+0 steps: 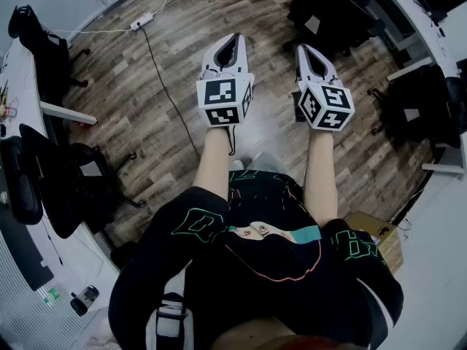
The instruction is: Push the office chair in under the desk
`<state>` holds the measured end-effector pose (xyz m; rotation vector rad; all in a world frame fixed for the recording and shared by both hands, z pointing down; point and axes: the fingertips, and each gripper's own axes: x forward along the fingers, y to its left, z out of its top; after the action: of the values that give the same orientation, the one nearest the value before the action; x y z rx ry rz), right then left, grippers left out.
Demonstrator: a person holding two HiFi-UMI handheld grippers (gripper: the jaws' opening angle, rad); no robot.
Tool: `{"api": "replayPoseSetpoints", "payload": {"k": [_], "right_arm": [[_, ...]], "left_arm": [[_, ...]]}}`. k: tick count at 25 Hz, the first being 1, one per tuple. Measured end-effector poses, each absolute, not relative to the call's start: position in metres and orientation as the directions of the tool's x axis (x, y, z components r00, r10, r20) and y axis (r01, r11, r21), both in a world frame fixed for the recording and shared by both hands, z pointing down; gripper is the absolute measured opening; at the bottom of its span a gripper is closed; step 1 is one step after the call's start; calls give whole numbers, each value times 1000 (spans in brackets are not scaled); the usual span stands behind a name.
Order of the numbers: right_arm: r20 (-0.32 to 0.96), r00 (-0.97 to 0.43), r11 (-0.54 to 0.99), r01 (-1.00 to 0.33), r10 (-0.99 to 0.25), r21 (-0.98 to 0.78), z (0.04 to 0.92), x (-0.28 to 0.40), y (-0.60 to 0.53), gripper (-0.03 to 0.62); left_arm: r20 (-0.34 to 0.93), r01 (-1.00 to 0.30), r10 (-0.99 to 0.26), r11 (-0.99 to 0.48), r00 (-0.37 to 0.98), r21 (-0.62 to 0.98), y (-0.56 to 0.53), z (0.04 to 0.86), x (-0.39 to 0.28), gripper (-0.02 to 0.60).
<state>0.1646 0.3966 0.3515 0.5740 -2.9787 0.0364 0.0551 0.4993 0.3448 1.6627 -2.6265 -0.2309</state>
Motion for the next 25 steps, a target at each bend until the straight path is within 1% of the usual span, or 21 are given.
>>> {"api": "replayPoseSetpoints", "payload": {"k": [5,9,25], "right_arm": [[98,-921,926,-377,-376,17,346,164,398,5],[78,-906,910,-414,-415,32,339,165,392,5],[86,-894,898,-433,-439,77,327,154,369,5]], "left_arm": [[-50,-898,-902,418,-428,139,500,347,52,8],[-51,-900,-904,414,-424,137,497,345,50,8],[-52,-904,-911,398,-410,156,476,345,30,9]]}}
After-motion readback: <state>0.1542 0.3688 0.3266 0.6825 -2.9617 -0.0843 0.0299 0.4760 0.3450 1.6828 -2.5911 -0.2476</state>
